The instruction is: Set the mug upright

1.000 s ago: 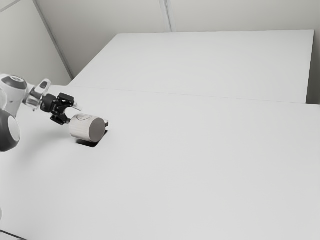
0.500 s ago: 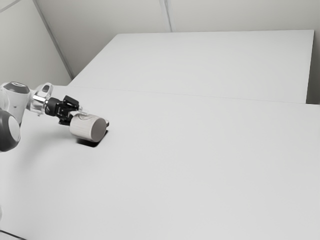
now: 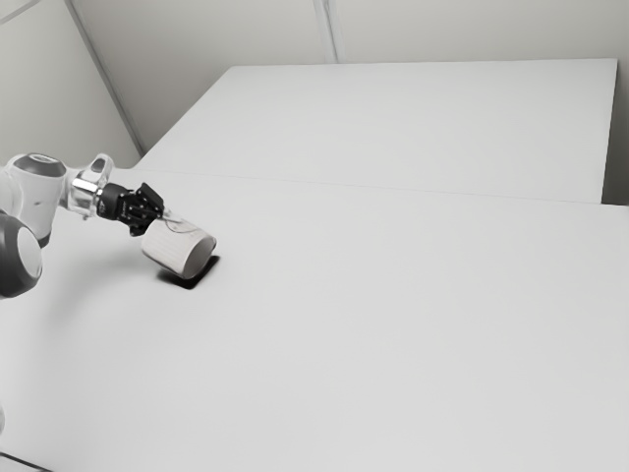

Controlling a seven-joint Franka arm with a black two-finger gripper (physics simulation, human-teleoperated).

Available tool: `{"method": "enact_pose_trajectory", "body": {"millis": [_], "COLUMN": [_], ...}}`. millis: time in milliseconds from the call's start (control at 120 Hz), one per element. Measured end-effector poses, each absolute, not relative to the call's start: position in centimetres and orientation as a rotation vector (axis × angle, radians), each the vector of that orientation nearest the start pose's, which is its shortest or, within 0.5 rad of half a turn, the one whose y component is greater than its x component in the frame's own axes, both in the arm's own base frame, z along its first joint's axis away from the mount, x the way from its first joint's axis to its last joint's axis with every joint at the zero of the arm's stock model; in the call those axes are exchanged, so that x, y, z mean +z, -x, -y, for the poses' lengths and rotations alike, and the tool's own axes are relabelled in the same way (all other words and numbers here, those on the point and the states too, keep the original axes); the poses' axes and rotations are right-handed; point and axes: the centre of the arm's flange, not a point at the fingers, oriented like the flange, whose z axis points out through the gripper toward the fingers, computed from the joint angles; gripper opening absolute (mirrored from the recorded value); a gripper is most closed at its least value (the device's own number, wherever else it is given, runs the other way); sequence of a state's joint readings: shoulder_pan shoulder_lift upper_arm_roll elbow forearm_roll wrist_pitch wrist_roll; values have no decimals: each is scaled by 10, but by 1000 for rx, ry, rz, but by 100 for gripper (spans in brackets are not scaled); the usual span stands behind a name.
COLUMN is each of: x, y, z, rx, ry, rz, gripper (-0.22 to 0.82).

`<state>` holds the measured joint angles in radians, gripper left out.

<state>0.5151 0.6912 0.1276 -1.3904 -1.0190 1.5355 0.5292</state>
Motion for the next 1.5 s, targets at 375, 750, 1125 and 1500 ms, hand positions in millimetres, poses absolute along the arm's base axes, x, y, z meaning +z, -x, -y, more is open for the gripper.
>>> {"method": "enact_pose_trajectory", "body": {"millis": [375,750,1125,1500], "x": [391,416,425,392], "y": [-629,-601,-609,-598], "z": [-246,-125,-75,-36], "rx": [-25,-46,252,383], "ry": [-2431,-2887,-3041,-3033], "rz": [-152,55,-41,-146], "gripper": [-13,-13,-13,-13]}}
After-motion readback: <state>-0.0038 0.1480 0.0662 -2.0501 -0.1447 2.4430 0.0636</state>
